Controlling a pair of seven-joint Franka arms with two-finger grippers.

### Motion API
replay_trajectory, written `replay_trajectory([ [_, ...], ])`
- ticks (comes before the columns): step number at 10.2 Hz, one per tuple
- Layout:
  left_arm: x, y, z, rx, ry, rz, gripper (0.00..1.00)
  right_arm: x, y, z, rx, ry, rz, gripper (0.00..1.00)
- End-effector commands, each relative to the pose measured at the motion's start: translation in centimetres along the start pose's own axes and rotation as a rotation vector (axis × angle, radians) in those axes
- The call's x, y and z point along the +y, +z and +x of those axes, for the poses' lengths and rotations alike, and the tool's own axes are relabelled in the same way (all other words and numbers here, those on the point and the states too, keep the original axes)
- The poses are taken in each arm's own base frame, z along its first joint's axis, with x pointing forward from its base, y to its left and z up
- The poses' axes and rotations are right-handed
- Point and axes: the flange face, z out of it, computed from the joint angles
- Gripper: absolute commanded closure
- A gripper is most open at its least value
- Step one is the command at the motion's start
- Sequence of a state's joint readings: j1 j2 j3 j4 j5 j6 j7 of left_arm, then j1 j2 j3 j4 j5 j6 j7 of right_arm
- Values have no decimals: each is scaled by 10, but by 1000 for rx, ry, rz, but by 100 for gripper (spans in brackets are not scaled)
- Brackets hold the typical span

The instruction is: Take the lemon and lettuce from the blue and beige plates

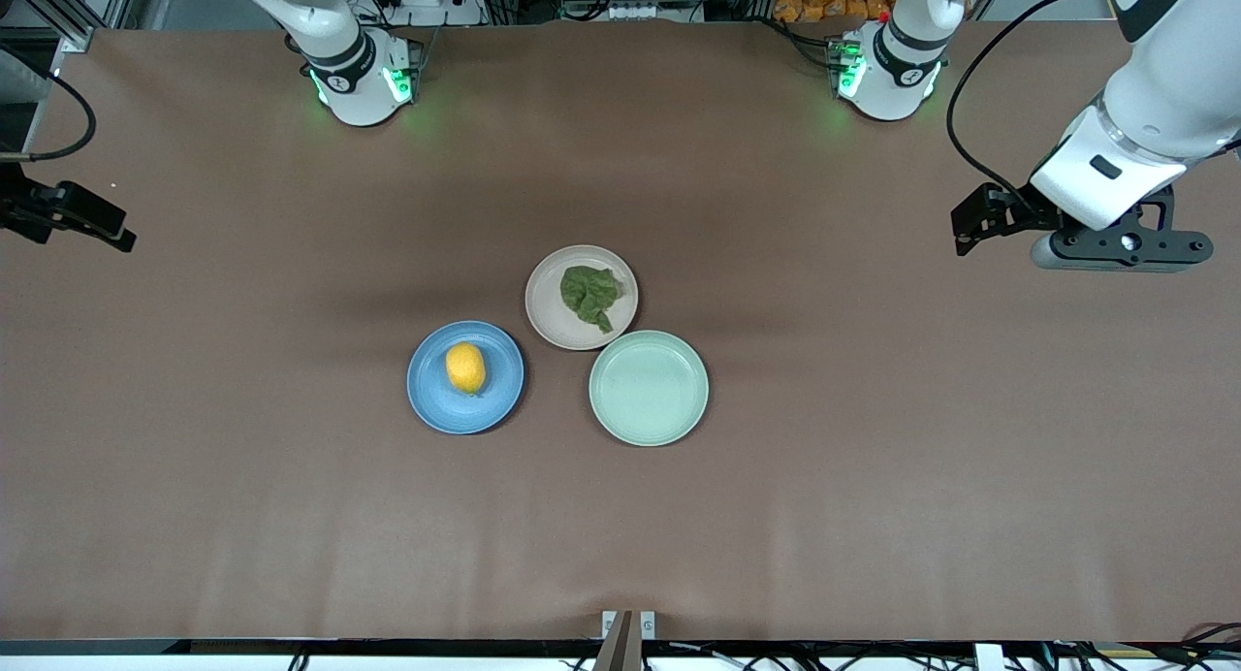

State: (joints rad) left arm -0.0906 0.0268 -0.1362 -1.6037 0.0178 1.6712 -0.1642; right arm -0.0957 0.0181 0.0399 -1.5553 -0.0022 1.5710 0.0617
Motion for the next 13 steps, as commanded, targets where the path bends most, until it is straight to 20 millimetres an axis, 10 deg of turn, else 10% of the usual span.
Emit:
replay_trajectory([
  [1,-1,-1,0,4,-23,-20,0,-3,5,10,0,-4,8,0],
  [8,15,62,5,-130,-13,-63,0,-16,66,38,-90,-19,8,0],
  [13,22,97,5,-180,-28,-119,0,-69,83,37,-115,-67,37,0],
])
